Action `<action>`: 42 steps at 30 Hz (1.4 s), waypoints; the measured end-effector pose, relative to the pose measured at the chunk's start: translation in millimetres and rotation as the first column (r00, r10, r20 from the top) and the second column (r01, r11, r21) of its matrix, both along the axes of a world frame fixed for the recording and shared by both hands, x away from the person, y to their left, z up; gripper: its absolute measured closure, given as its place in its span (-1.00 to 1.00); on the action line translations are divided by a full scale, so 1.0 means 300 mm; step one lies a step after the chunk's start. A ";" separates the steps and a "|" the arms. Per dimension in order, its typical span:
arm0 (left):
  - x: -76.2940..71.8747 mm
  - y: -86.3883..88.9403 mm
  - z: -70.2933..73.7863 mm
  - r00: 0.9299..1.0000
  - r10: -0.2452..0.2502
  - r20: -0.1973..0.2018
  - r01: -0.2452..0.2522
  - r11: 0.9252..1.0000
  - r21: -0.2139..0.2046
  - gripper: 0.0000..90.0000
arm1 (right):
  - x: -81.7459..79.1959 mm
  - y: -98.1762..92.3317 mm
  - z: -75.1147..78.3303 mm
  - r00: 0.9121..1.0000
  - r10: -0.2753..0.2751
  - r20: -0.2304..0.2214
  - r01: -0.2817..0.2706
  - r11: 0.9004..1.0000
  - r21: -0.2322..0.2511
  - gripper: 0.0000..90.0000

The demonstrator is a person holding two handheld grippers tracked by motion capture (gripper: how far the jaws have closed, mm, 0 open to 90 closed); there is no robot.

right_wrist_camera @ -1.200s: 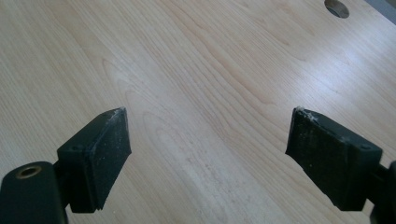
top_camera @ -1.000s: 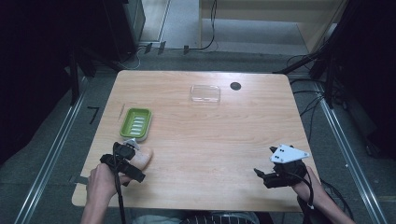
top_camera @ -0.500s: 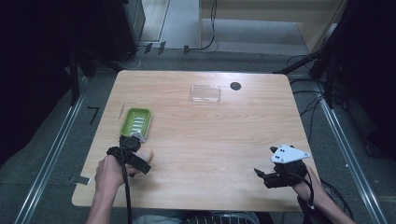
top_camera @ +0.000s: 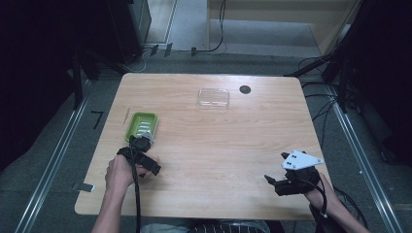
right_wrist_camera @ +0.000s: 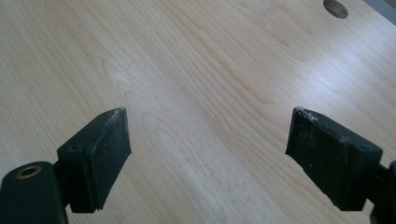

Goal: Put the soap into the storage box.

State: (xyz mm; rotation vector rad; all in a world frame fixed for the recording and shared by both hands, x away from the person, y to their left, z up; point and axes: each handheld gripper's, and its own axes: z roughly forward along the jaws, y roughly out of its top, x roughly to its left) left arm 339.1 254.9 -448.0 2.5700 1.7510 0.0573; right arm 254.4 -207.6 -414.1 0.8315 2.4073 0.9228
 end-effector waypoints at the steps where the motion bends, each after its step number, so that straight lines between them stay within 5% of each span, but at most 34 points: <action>1: 0.002 0.000 -0.001 1.000 0.002 0.001 -0.002 1.000 -0.004 -1.00 | 0.000 0.000 0.000 1.000 0.000 0.000 0.000 1.000 0.000 -0.70; 22: 0.005 0.000 -0.004 1.000 -0.019 0.021 0.020 1.000 -0.019 -0.28 | 0.001 -0.001 0.000 1.000 0.002 0.000 -0.002 1.000 0.005 -0.70; 42: -0.005 0.003 -0.001 0.999 -0.034 0.030 0.035 0.999 -0.031 -0.24 | -0.002 0.001 0.001 1.000 0.001 -0.003 -0.001 1.000 0.002 -0.70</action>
